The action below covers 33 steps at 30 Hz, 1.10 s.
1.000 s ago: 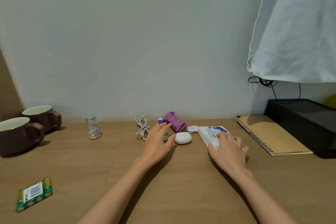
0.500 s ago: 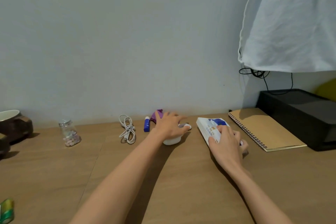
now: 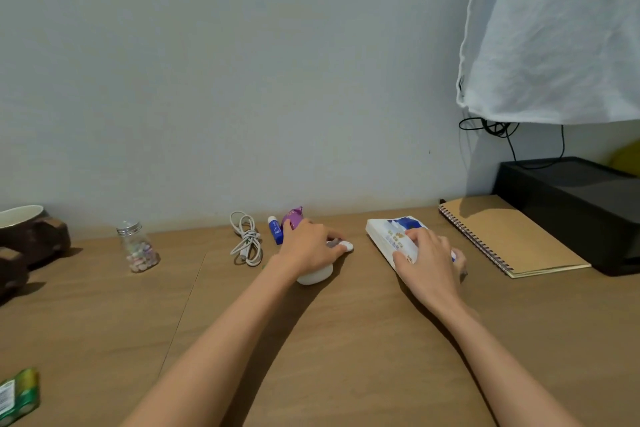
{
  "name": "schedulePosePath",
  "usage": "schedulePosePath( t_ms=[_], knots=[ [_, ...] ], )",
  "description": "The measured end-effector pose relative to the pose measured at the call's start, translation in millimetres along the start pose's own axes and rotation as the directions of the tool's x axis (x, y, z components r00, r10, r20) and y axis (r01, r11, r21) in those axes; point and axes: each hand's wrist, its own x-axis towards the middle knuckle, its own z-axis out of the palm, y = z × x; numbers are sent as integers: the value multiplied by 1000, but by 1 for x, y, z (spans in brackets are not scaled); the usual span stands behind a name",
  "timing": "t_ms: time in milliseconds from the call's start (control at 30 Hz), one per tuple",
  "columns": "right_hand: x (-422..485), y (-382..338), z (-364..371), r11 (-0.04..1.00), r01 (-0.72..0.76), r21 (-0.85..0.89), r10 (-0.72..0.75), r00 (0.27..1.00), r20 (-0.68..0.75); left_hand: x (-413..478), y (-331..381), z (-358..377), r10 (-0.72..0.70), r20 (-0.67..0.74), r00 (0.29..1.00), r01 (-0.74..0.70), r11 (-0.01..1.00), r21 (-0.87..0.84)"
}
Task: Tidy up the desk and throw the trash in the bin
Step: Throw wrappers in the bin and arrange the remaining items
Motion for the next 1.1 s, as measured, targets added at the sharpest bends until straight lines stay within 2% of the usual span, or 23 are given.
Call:
schedulePosePath(
  t_ms=[233,467,667,900,1100],
  knots=[
    [3,-6,-7,980,141,140,-158,979,125,-50,-18,-9,-31,-61,998,26,996,-83],
    [30,-29,3,938,296,182,-336,908,250,-77,-23,-12,-46,-120,992,35,995,-97],
    [50,-41,23,919,274,283,-372,842,392,-94,-35,-18,-61,-166,984,46,994,-95],
    [63,-45,46,911,282,299,-389,830,400,-96,-44,-19,-38,-166,985,23,995,-95],
    [64,-37,66,905,373,206,-420,863,281,-92,-52,-15,-20,-190,982,1,995,-101]
  ],
)
